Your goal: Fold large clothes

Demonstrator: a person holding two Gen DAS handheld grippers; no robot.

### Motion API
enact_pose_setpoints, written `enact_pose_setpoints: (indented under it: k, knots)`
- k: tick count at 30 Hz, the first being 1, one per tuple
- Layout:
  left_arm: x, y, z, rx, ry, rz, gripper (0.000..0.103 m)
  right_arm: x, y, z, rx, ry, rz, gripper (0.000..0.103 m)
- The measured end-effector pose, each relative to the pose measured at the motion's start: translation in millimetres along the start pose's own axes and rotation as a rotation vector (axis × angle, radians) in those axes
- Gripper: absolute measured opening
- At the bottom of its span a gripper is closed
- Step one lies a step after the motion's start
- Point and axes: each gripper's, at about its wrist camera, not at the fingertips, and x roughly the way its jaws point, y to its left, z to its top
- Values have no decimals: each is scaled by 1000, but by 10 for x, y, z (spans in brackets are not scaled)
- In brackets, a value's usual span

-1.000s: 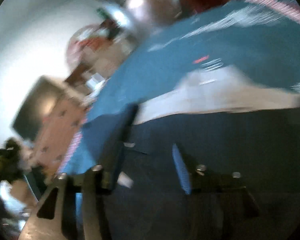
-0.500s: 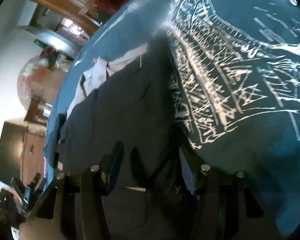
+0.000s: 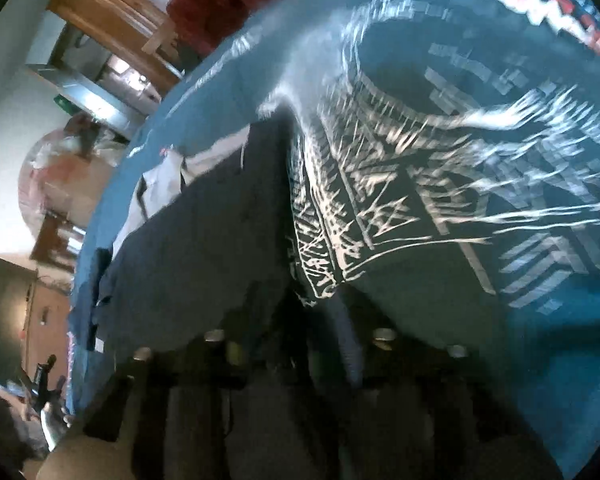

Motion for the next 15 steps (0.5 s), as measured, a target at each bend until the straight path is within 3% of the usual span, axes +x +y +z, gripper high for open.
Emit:
enact_pose_setpoints:
  k: [4,8,12,13,15]
  knots:
    - [364,294,343,-59,32,-34,101,-369,78,-99,10,-25,18,44]
    - [771,457,625,-118,55,-56,101,-378,333,-237,-11,-10,26,44]
    - [1178,696,772,-209,91,-3,99,-269,602,-317,-45,15,44,44]
    - [1259,744,798,-225,87,14,95,-231,665,-322,-51,19,48,44]
    - [1286,764,844,-227,71,38,75,-159,765,-319,-63,19,52,44]
